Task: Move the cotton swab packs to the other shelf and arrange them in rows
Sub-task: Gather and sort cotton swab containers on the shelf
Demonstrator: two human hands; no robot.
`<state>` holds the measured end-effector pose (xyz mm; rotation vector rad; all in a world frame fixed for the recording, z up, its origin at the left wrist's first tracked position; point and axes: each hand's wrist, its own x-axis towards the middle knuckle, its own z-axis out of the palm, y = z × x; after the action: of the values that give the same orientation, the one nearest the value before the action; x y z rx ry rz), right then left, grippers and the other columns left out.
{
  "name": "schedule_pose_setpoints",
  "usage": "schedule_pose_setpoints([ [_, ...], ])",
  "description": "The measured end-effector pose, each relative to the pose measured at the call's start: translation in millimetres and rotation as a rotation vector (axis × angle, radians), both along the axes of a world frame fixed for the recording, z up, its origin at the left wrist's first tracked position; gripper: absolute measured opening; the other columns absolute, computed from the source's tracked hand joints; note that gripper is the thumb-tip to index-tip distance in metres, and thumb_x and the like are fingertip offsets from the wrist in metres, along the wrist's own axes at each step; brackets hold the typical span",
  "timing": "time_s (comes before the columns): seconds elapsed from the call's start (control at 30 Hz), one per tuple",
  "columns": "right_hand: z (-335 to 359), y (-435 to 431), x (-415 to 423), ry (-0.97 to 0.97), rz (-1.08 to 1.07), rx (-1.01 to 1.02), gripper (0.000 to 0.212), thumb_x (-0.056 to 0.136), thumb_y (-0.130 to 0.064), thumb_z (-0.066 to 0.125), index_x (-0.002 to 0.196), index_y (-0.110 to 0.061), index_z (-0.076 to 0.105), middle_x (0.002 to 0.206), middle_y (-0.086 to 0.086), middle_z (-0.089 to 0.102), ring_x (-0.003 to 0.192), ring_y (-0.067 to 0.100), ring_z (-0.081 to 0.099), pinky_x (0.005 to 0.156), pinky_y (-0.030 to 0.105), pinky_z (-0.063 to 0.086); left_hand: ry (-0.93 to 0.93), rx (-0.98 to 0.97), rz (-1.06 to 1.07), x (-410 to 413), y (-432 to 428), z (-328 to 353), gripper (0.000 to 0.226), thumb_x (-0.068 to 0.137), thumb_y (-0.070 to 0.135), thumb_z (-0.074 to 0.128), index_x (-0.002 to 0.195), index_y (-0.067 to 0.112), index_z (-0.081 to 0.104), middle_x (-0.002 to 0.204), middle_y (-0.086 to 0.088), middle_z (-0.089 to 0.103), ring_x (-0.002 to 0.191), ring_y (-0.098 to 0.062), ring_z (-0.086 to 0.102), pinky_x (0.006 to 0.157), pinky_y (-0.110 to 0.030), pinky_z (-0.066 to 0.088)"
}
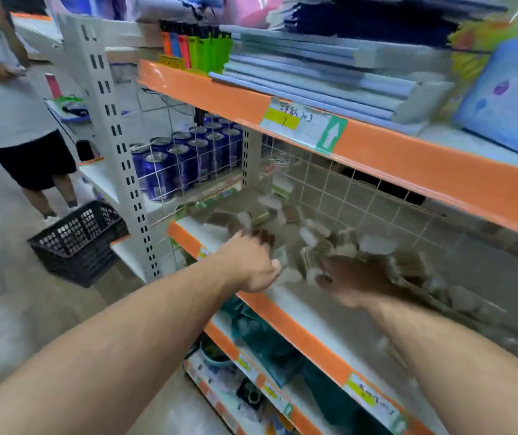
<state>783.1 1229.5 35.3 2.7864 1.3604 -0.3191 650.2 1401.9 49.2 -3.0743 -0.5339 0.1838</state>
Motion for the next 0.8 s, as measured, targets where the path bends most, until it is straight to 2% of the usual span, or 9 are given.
schedule_pose_setpoints([
  [0.1,-8.3,8.7,7.7,-0.007,-0.027,0.004,0.032,0.098,-0.043,0.043,0.121,-0.021,0.050,0.114,0.006,0.063,0.102,0.024,0.061,0.076,0.032,0.044,0.027,-0.051,-0.078,26.5,8.0,-11.0,0.070,0.098,0.050,0.021,0.153,0.007,0.023,0.159,-0.015,0.025,0.146,-0.027,0.025,0.118,-0.040,0.025],
  [0.2,-20.2,17.4,7.0,-0.036,-0.115,0.019,0.044,0.095,-0.047,0.049,0.129,-0.018,0.051,0.121,0.007,0.062,0.109,0.025,0.060,0.088,0.035,0.049,0.044,-0.078,-0.224,46.1,9.7,-20.4,0.071,0.099,0.052,0.030,0.157,0.015,0.010,0.164,-0.008,0.010,0.151,-0.022,0.011,0.122,-0.037,0.013],
  [0.27,-28.6,23.8,1.0,-0.032,-0.167,0.028,0.055,0.094,-0.048,0.054,0.138,-0.018,0.046,0.133,0.009,0.057,0.120,0.027,0.055,0.096,0.036,0.046,0.062,-0.083,-0.306,58.5,12.3,-32.1,0.073,0.097,0.050,0.039,0.158,0.022,0.009,0.165,-0.003,0.007,0.151,-0.020,0.009,0.122,-0.037,0.013],
  [0.33,-37.5,31.4,-3.1,-0.018,-0.213,0.047,0.058,0.093,-0.046,0.059,0.141,-0.018,0.044,0.137,0.009,0.054,0.124,0.027,0.052,0.098,0.034,0.044,0.081,-0.109,-0.331,67.8,14.5,-44.5,0.070,0.093,0.043,0.049,0.155,0.028,0.020,0.162,-0.001,0.019,0.148,-0.022,0.021,0.119,-0.037,0.023],
  [0.4,-40.5,38.9,-4.1,-0.034,-0.257,0.113,0.055,0.090,-0.045,0.063,0.137,-0.019,0.048,0.132,0.008,0.058,0.120,0.028,0.055,0.096,0.035,0.046,0.073,-0.135,-0.351,73.8,16.7,-51.8,0.057,0.090,0.033,0.054,0.145,0.031,0.041,0.147,-0.003,0.044,0.133,-0.025,0.044,0.104,-0.034,0.041],
  [0.47,-42.7,44.1,-3.3,-0.060,-0.273,0.166,0.052,0.086,-0.047,0.067,0.131,-0.024,0.055,0.124,0.005,0.063,0.113,0.026,0.060,0.093,0.038,0.049,0.053,-0.170,-0.383,78.2,20.0,-54.8,0.045,0.089,0.026,0.055,0.134,0.031,0.051,0.129,-0.003,0.057,0.118,-0.026,0.054,0.090,-0.033,0.048],
  [0.6,-46.4,50.2,-1.2,-0.016,-0.321,0.185,0.047,0.083,-0.049,0.062,0.124,-0.030,0.051,0.109,0.002,0.068,0.100,0.025,0.065,0.083,0.040,0.053,-0.006,-0.245,-0.404,78.3,28.0,-54.2,0.045,0.084,0.027,0.067,0.126,0.025,0.052,0.122,-0.004,0.058,0.112,-0.028,0.057,0.087,-0.037,0.050],
  [0.8,-50.9,51.6,3.7,-0.073,-0.367,0.106,0.039,0.086,-0.040,0.064,0.116,-0.017,0.053,0.108,0.008,0.064,0.099,0.029,0.064,0.070,0.032,0.046,-0.007,-0.249,-0.453,68.8,35.3,-56.7,0.062,0.077,0.016,0.071,0.133,0.023,0.046,0.126,-0.003,0.048,0.120,-0.025,0.050,0.086,-0.033,0.045],
])
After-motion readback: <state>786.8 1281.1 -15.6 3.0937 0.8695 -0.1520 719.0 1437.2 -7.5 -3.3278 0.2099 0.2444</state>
